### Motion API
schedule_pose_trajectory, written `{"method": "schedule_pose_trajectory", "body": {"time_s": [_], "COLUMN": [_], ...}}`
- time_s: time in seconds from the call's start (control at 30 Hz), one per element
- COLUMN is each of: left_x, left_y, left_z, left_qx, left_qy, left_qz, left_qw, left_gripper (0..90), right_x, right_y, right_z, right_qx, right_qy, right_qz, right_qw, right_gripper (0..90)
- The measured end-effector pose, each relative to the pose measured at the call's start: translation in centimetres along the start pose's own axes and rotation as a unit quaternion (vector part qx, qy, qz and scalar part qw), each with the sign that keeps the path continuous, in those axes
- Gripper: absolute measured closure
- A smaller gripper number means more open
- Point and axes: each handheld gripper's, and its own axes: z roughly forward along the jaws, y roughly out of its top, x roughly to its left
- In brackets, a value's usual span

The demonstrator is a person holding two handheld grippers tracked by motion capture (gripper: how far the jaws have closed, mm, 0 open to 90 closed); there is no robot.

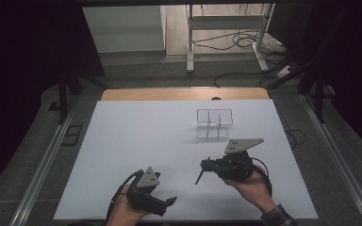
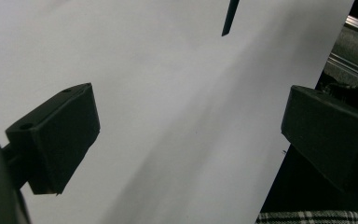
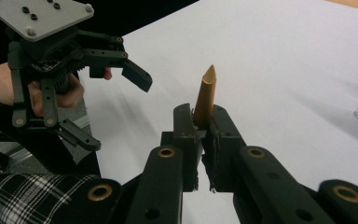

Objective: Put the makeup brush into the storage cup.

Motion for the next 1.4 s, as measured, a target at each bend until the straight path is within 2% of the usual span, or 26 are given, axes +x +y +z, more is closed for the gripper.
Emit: {"method": "schedule_pose_trajectory", "body": {"time_s": [0.2,0.83,1.1,1.4], "left_x": [0.4,1.5,1.8,2.0], "left_y": [-0.5,-2.4,-2.9,-3.1], "left_z": [-0.6,-2.4,-2.9,-3.4], "left_qx": [0.001,0.000,-0.006,-0.005], "left_qy": [0.007,0.056,0.067,0.068], "left_qz": [-0.007,-0.016,-0.023,-0.038], "left_qw": [1.0000,0.9983,0.9974,0.9969], "left_gripper": [4.2,3.1,2.6,3.0], "right_x": [0.0,-0.8,-1.3,-1.9], "right_y": [0.0,0.4,0.7,1.2], "right_z": [-0.2,-1.3,-1.5,-2.0], "right_qx": [0.003,-0.004,-0.005,-0.012], "right_qy": [-0.007,-0.037,-0.043,-0.053], "right_qz": [-0.005,-0.011,-0.007,-0.006], "right_qw": [1.0000,0.9993,0.9990,0.9985], "right_gripper": [83.1,83.0,83.0,83.1]}}
